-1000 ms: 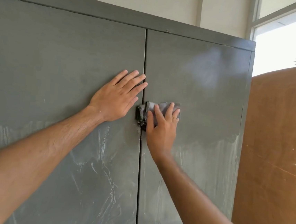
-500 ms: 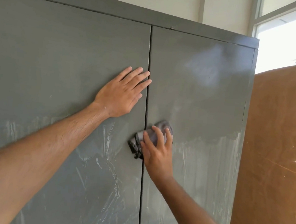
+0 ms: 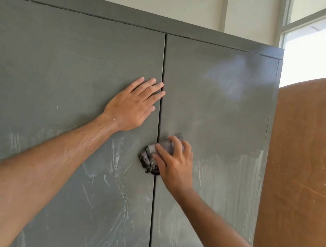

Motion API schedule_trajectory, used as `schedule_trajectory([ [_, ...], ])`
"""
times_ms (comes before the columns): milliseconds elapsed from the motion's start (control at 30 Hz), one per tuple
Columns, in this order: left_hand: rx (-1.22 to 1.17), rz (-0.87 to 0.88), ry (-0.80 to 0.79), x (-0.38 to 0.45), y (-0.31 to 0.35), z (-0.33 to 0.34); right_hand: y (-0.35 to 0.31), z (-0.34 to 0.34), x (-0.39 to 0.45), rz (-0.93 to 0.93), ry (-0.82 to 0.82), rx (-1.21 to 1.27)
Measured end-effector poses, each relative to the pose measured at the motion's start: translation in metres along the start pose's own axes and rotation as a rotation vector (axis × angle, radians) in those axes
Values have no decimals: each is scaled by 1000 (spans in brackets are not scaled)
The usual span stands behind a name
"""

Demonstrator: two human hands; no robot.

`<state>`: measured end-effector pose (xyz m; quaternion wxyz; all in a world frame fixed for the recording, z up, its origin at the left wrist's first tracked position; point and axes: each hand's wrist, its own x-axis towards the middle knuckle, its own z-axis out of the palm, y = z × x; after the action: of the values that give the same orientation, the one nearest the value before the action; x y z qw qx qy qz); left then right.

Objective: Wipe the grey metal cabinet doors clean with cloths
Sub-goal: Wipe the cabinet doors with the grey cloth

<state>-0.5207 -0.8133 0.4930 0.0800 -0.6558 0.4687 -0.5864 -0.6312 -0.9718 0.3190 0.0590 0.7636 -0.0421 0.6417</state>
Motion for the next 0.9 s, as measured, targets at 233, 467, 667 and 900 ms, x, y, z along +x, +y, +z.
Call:
schedule_trajectory([
  [233,-290,-119,101,-4,14,-12,-14,5,42,78,34,90],
  [467,-397,-258,183,-73,95,-16,19,-5,20,-211,-194,289],
  [667,-406,-391,86,-98,143,4,37,-12,19,-258,-267,255],
  [900,-114,-455,64,-106,139,5,36,-13,36,-360,-281,347],
])
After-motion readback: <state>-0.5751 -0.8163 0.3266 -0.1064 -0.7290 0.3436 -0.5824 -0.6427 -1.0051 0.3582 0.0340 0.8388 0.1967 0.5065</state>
